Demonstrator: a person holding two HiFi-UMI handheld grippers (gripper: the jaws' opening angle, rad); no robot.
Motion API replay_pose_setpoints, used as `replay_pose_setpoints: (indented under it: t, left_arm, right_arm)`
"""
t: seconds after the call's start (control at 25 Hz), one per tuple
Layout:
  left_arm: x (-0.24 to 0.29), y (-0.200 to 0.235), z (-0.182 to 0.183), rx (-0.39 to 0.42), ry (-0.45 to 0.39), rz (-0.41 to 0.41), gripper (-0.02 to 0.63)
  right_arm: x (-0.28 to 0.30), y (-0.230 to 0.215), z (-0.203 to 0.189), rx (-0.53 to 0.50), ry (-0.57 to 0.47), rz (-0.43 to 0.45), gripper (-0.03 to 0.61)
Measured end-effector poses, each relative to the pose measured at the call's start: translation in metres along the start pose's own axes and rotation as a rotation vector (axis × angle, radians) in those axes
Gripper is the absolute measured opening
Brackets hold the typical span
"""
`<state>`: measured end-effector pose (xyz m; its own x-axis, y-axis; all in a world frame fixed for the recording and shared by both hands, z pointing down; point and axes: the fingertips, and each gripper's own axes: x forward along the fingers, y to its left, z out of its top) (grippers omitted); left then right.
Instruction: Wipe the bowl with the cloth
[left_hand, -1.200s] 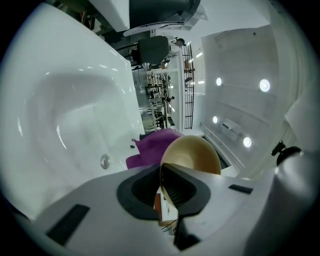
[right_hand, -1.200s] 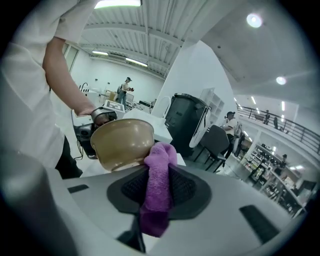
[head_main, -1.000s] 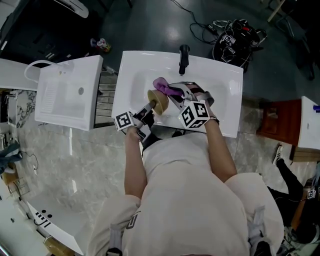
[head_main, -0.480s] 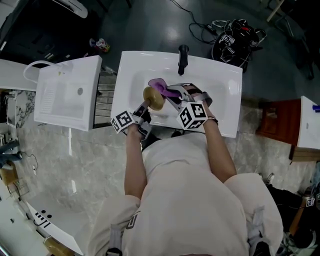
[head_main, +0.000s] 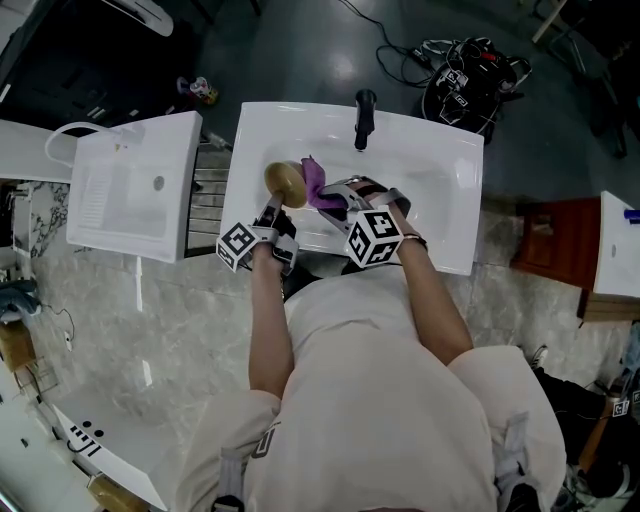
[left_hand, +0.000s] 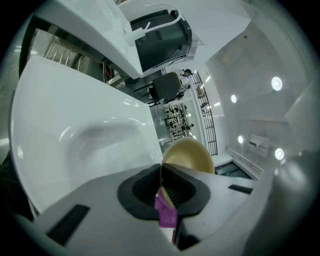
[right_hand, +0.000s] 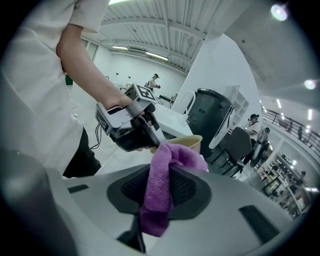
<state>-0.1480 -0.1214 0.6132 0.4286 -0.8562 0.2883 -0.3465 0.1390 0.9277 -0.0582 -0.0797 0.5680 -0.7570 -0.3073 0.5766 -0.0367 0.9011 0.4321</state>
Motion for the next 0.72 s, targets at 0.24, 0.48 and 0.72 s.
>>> replay_pose_setpoints:
  t: [0.24,0.48,0.72]
  left_arm:
    - [0.003,-0.006,-0.003,0.007,0.02,-0.025,0.017]
    - [0.015,-0.034,-0.015,0.055,0.117,-0.149,0.017]
    - [0.022,-0.058,-0.032,0.077,0.228,-0.257,0.017]
  right_arm:
    - [0.008,0.015,-0.009,0.014,0.032,0.064,0.089]
    - [0.013,0.016,-0.027,0.045,0.1,0.067,0.089]
    - [0.013,0.004,-0.041,0.129,0.135,-0.008,0.089]
